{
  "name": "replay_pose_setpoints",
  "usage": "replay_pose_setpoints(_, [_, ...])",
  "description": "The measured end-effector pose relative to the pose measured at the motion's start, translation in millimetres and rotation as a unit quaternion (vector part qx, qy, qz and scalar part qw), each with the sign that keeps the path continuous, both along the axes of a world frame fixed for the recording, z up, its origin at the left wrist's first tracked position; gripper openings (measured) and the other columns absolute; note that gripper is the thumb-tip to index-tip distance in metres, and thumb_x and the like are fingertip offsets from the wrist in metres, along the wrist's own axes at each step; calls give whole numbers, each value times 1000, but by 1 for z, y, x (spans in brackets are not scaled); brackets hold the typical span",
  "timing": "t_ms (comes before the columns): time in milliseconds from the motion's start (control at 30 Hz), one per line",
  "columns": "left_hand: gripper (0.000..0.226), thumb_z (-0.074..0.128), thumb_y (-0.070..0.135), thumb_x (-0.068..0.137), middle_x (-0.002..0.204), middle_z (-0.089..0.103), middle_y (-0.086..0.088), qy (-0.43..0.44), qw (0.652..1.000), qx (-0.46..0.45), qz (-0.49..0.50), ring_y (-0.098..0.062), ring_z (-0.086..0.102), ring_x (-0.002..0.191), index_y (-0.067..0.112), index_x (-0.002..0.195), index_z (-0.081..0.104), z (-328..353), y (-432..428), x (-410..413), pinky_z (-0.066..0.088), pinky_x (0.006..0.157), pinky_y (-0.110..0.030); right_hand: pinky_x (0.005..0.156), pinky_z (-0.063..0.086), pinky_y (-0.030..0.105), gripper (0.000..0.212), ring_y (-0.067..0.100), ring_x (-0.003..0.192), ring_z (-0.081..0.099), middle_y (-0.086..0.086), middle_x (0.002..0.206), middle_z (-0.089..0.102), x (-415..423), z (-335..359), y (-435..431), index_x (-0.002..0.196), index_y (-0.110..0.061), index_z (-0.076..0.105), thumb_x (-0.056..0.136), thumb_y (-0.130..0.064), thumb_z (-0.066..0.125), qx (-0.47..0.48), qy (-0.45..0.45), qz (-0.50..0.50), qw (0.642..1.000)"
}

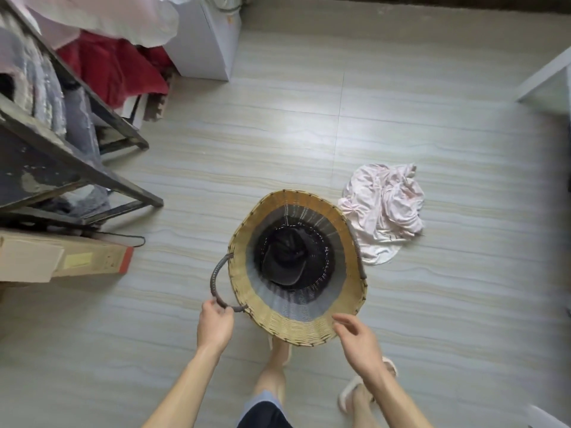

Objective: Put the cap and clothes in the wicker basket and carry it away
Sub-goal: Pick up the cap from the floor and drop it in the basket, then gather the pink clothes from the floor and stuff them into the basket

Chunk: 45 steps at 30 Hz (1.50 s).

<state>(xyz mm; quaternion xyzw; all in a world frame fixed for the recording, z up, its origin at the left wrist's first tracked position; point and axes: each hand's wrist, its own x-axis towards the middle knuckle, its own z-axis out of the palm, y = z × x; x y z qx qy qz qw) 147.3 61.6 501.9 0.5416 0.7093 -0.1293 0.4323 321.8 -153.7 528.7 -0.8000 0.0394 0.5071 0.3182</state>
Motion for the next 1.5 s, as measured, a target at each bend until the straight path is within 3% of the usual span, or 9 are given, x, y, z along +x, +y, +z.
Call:
replay_pose_setpoints(167, [14, 52, 28, 93, 113, 70, 2, -54, 988, -119, -87, -19, 66, 102, 33, 100, 63, 56, -107, 29, 48, 85, -35, 73, 44, 3, 21, -9, 84, 66, -26, 83, 75, 21, 67, -92, 87, -33, 77, 86, -14, 67, 36, -14, -62, 997])
replay_pose_setpoints(300, [12, 58, 32, 87, 99, 75, 8, -98, 979, -121, -133, -9, 68, 95, 38, 91, 68, 94, -202, 70, 51, 96, -36, 76, 50, 13, 23, -8, 80, 68, -17, 80, 77, 54, 108, -174, 85, -32, 79, 84, -12, 69, 57, -31, -78, 995])
replay_pose_setpoints(433, [14, 57, 34, 88, 98, 74, 13, -117, 975, -116, -149, -5, 68, 94, 40, 92, 68, 138, -275, 119, 50, 92, -30, 75, 47, 7, 22, -6, 83, 69, -18, 82, 77, 106, 146, -247, 86, -34, 78, 86, -14, 68, 52, -47, -46, 996])
replay_pose_setpoints(700, [16, 51, 39, 88, 98, 73, 12, -149, 965, -153, -149, -6, 68, 94, 41, 94, 66, 156, -323, 205, 51, 90, -30, 77, 49, 20, 16, -2, 80, 70, -18, 83, 76, 215, 174, -290, 86, -32, 76, 87, -18, 67, 7, -82, -7, 997])
replay_pose_setpoints(900, [15, 49, 37, 92, 102, 70, 11, -125, 974, -159, -98, -7, 66, 95, 37, 97, 63, 125, -293, 277, 51, 88, -29, 88, 54, 40, 16, 12, 87, 72, -15, 86, 77, 293, 141, -247, 86, -32, 76, 86, -19, 67, -30, -50, 22, 998])
replay_pose_setpoints(1067, [20, 47, 39, 92, 107, 66, 10, -107, 981, -147, -64, -11, 64, 101, 36, 106, 60, 89, -255, 342, 50, 91, -33, 72, 47, 7, 17, -5, 81, 68, -11, 85, 77, 369, 110, -183, 88, -33, 75, 88, -19, 65, -11, -31, 100, 994])
replay_pose_setpoints(1167, [18, 47, 39, 92, 106, 67, 9, -104, 983, -142, -53, -12, 64, 100, 37, 104, 60, 60, -231, 378, 49, 94, -35, 68, 42, 2, 15, -13, 82, 63, -14, 88, 75, 415, 85, -141, 89, -34, 74, 88, -23, 63, -4, -39, 160, 986])
replay_pose_setpoints(1367, [25, 48, 33, 90, 119, 68, 2, -35, 987, -151, -43, -17, 61, 111, 29, 112, 59, -52, -208, 434, 44, 91, -28, 83, 50, 20, 14, -2, 92, 67, -13, 95, 74, 501, -36, -55, 100, -32, 70, 88, -30, 62, -3, -64, 281, 957])
replay_pose_setpoints(1500, [40, 44, 34, 90, 136, 56, -1, 24, 984, -152, -88, -20, 54, 125, 27, 129, 52, -156, -197, 454, 40, 102, -30, 93, 46, 31, 44, 22, 115, 62, 3, 123, 68, 541, -160, 4, 122, -29, 61, 83, -49, 62, -15, -92, 396, 914])
